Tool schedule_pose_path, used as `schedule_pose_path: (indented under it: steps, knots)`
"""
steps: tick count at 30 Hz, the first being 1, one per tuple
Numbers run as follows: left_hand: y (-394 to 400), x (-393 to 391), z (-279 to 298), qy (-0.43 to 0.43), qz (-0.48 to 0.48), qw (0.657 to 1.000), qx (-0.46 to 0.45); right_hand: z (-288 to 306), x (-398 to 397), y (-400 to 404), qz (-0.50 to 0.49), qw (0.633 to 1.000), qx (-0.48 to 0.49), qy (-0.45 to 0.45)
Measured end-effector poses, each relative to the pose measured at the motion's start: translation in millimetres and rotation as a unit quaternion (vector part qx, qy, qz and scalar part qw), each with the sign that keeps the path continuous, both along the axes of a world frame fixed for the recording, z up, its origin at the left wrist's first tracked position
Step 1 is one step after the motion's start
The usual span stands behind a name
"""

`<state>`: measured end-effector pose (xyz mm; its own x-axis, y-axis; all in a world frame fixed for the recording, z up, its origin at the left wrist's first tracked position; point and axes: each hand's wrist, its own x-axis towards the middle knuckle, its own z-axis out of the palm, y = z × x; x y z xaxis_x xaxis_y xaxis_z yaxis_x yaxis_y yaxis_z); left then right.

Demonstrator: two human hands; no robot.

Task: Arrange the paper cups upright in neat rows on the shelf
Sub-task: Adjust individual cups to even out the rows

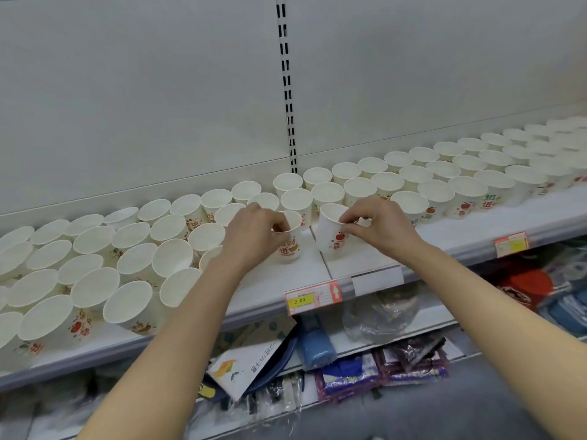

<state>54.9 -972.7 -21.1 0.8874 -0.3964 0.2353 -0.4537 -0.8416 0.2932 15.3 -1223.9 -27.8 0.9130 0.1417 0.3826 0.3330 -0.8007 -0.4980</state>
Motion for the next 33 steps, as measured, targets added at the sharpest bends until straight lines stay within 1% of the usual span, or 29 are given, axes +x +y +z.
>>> schedule_pose_path:
  steps: [3, 7, 11, 16, 21, 25, 27, 30, 33]
  knots:
    - [-19.8, 0.5, -4.8, 0.002, -0.014, 1.0, -0.001, -3.4, 1.7, 3.2, -0.007, 0.997, -0.074, -0.033]
    - [-34.0, -0.3, -4.4, -0.028, -0.008, 1.0, 0.001, -3.6, 13.0, 10.1, -0.009, 0.984, -0.168, -0.066]
    - [-31.5, -5.7, -5.3, -0.036, 0.002, 0.999, 0.026, -7.3, 18.7, 12.1, 0.015, 0.972, -0.219, -0.08]
    - [-34.6, -10.1, -10.7, -0.041, 0.028, 0.997, 0.063, -17.9, 15.0, 0.7, 0.022, 0.972, -0.209, -0.104]
    - [-41.2, -18.7, -15.3, -0.052, 0.052, 0.996, 0.045, -19.7, 18.5, -6.2, 0.039, 0.97, -0.207, -0.117]
    - [-40.6, -24.5, -13.5, -0.042, 0.047, 0.997, 0.038, -19.1, 22.9, -2.7, 0.051, 0.967, -0.22, -0.117]
    - [-38.9, -27.5, -12.8, -0.041, 0.05, 0.998, 0.016, -18.2, 23.1, -3.5, 0.047, 0.969, -0.208, -0.125]
    - [-24.4, -27.2, -9.1, -0.051, 0.085, 0.995, -0.022, -15.6, 22.6, -0.8, 0.041, 0.972, -0.164, -0.162]
    - [8.5, -18.4, -2.1, -0.058, 0.161, 0.985, -0.032, -11.0, 25.8, 11.2, 0.048, 0.971, -0.132, -0.195]
